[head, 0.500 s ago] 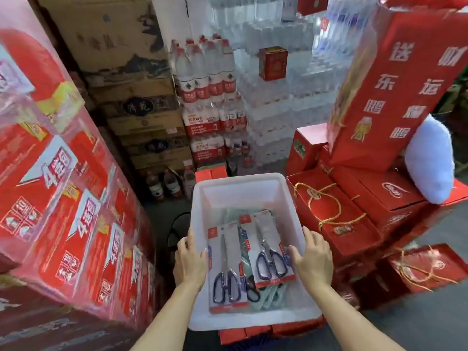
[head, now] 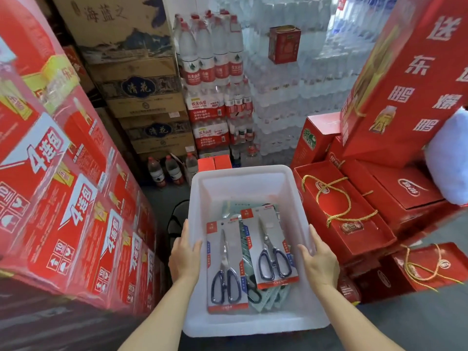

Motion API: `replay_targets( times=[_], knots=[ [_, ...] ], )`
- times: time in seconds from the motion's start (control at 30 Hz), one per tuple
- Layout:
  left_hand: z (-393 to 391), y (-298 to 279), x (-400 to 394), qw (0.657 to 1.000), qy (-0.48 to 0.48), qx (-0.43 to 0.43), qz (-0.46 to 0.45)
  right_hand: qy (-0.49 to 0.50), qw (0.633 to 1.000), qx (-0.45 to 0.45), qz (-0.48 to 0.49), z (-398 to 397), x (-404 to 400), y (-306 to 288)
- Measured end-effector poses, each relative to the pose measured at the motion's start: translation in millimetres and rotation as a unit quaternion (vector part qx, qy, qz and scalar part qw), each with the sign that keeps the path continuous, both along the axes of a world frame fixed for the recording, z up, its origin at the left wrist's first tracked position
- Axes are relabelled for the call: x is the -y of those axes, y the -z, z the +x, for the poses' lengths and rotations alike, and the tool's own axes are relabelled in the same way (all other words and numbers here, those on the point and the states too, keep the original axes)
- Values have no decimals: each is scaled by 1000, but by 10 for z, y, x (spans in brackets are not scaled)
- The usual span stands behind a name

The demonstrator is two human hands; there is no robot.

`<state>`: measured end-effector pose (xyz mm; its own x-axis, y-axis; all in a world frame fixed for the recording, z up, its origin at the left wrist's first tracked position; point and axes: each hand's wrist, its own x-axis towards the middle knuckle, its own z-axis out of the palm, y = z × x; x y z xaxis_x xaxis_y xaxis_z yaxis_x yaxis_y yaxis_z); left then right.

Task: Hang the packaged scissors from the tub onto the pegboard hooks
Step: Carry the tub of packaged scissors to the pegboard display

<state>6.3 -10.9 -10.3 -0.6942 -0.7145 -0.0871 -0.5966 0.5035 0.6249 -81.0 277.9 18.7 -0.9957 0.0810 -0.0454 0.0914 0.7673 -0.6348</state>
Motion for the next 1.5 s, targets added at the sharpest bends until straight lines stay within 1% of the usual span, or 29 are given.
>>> replay_targets(
  times=[0.07,0.17,0.33,0.57,0.73,0.83,0.9,1.03,1.23,1.33,1.4,1.5],
  knots=[
    [187,-40,-67,999,-11,-29,3,-12,1000,-8,-8,90,-34,-35],
    [534,-106,-187,998,-33,-49,-2,-34,999,-20,-34,265,-92,-117],
    [1253,-325,-583,994,-91,-56,-22,-85,994,-21,-63,712,-305,-246],
    [2345,-520,-1214,985,-168,-34,-21,-165,986,1,-37,1406,-678,-403],
    [3126,-503,-1401,969,-245,-30,-18,-230,973,31,-20,1853,-611,-430],
    [3645,-481,-1459,957,-286,-49,-11,-299,953,31,27,2144,-427,-408],
    [4003,-524,-1497,949,-314,-33,-19,-340,939,32,49,2368,-287,-387],
    [4702,-571,-1451,924,-380,-32,-23,-403,913,45,37,2842,62,-358],
    [5463,-716,-1227,876,-479,-28,-53,-491,870,17,34,3408,883,-483],
    [5788,-736,-990,851,-521,-41,-51,-526,850,19,30,3677,1377,-532],
    [5991,-755,-802,842,-534,-47,-56,-546,837,18,24,3847,1706,-588],
    [6241,-839,-489,821,-566,-24,-74,-569,822,16,5,4077,2189,-688]
  ],
)
